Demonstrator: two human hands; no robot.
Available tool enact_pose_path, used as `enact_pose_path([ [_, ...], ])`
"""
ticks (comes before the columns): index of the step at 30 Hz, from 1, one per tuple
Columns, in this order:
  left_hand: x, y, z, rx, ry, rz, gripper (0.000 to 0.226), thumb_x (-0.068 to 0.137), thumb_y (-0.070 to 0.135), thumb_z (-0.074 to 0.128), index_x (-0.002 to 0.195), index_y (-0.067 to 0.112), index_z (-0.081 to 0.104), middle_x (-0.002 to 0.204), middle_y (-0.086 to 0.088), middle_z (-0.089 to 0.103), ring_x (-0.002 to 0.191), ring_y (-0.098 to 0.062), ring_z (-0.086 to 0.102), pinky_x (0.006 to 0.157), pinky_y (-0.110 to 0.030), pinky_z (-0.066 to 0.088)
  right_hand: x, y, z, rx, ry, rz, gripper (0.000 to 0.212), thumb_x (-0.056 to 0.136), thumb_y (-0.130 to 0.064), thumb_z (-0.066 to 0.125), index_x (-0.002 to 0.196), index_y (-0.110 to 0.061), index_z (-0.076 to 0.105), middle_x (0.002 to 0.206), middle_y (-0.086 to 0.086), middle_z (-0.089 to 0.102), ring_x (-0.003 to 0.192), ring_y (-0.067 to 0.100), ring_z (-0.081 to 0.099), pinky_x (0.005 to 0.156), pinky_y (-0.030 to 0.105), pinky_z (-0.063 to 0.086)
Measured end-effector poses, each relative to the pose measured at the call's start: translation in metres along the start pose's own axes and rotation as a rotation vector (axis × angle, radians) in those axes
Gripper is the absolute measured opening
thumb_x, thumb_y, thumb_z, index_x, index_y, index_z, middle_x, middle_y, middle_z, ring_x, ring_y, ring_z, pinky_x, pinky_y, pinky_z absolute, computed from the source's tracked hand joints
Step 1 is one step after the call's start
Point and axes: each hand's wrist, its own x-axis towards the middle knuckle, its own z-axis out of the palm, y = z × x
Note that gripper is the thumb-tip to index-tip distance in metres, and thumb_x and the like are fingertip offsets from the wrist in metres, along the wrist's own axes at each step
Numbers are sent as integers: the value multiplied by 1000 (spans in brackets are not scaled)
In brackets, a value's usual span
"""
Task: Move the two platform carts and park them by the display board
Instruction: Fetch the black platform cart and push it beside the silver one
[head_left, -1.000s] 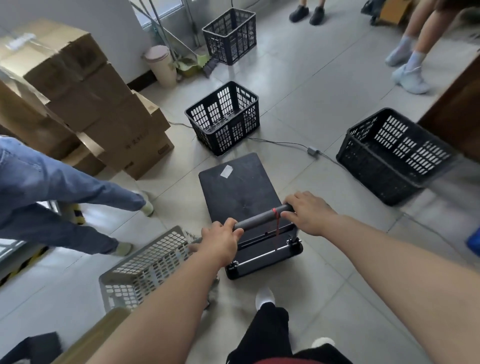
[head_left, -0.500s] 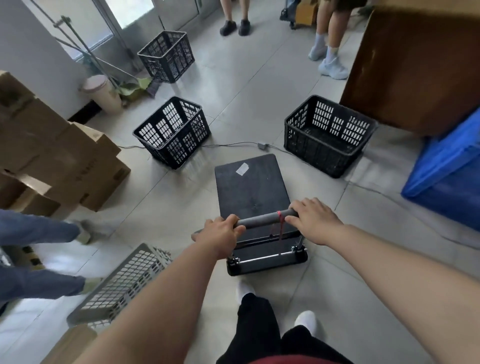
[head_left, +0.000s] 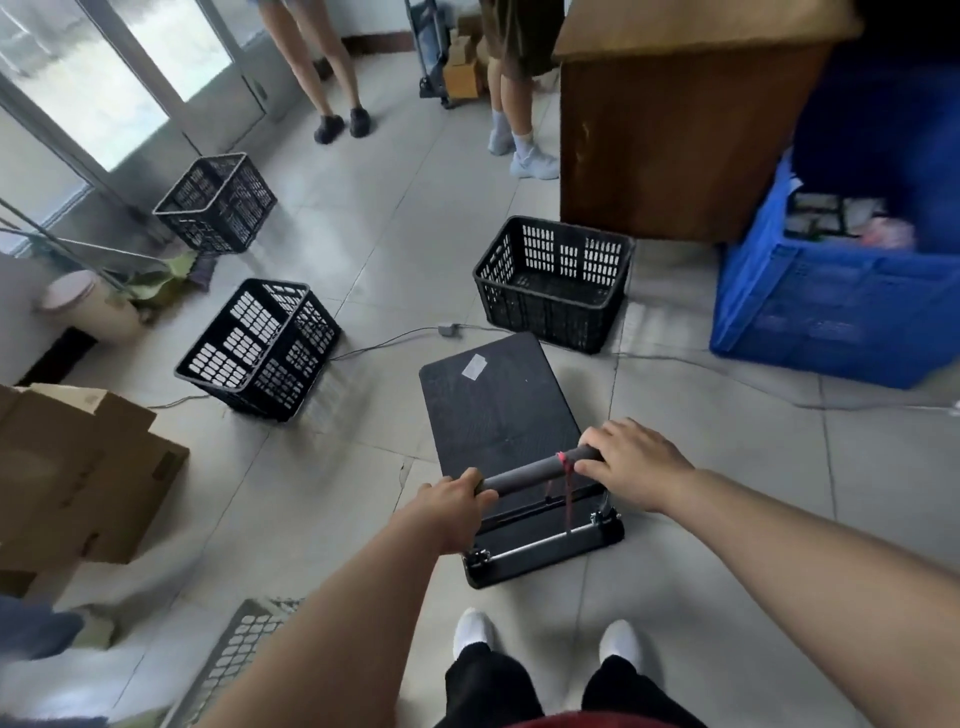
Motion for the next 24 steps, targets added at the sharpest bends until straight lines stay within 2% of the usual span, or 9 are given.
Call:
enact_pose_path([
  [4,12,-1,-13,49,-62,133,30,98,46,31,102,19,41,106,-13,59,95,-32,54,78,-40,39,-9,-4,4,27,10,79,26,91,-49,45,103,-28,52,102,-4,53,108,19,46,89,35,37],
  [9,22,-10,-25,118,-122,258,29,98,46,30,103,18,40,94,-9,51,86,-28,49,76,-37,38,-23,-22,13,83,11,216,28,91,-49,46,108,-28,53,97,-9,46,109,18,44,91,35,37],
  [16,32,-38,-42,345,-121,401,38,98,46,28,116,17,44,116,-14,60,104,-32,55,82,-41,40,-44,-65,47,134,113,380,33,90,-51,46,109,-26,55,105,-2,57,107,21,47,86,36,38],
  [19,34,-38,-49,408,-123,434,38,97,46,30,118,19,47,119,-12,60,107,-32,55,84,-40,41,-53,-76,59,125,150,435,35,90,-53,45,108,-24,55,106,-1,59,107,23,49,84,37,38],
  [24,37,-18,-53,494,-116,485,37,98,47,28,115,21,48,117,-9,61,105,-30,55,79,-38,40,-68,-71,62,131,160,513,38,90,-55,41,110,-25,54,109,0,59,109,23,48,84,37,37],
])
